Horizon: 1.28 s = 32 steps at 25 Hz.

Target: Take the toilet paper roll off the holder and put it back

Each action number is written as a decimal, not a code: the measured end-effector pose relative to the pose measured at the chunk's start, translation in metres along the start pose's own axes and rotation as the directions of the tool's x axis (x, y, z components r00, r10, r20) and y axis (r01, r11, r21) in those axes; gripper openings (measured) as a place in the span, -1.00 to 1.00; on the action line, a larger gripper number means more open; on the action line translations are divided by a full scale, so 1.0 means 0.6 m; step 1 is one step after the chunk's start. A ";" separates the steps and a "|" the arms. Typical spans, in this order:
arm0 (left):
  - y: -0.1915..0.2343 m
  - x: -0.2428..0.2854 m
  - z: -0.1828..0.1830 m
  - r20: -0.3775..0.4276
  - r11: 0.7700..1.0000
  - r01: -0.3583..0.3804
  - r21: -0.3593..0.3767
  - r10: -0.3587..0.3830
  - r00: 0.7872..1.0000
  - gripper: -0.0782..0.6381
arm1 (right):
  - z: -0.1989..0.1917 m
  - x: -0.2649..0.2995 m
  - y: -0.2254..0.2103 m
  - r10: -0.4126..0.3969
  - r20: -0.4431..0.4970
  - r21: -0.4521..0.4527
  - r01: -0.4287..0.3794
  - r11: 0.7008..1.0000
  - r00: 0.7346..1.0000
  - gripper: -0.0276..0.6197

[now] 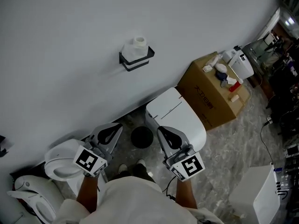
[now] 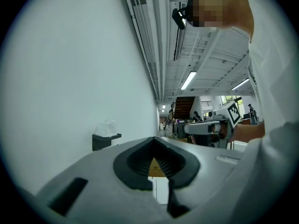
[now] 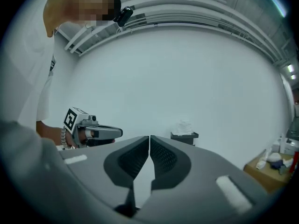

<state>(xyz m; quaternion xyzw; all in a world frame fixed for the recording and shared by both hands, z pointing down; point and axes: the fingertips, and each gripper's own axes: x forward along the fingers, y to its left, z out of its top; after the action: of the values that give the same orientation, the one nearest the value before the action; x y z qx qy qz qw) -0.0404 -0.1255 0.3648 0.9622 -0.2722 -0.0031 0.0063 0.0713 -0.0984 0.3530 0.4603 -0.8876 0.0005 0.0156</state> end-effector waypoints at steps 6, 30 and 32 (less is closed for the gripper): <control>0.016 0.039 -0.004 -0.004 1.000 -0.026 -0.009 0.026 1.000 -0.79 | 0.003 0.014 -0.050 0.013 -0.001 0.008 -0.013 1.000 1.000 -0.89; 0.122 0.066 -0.141 -0.060 0.978 -0.113 -0.175 0.104 0.993 -0.65 | 0.038 0.434 -0.313 -0.055 -0.058 -0.174 0.044 0.984 0.997 0.25; 0.128 0.069 -0.160 -0.071 0.977 -0.113 -0.183 0.102 0.992 -0.58 | 0.035 0.464 -0.331 -0.062 -0.060 -0.178 0.050 0.983 0.996 0.31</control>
<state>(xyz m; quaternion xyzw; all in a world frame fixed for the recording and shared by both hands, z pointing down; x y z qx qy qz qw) -0.0446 -0.2118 0.4619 0.9409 -0.3219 0.0012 0.1049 0.0729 -0.4406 0.3369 0.4817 -0.8699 -0.0634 0.0851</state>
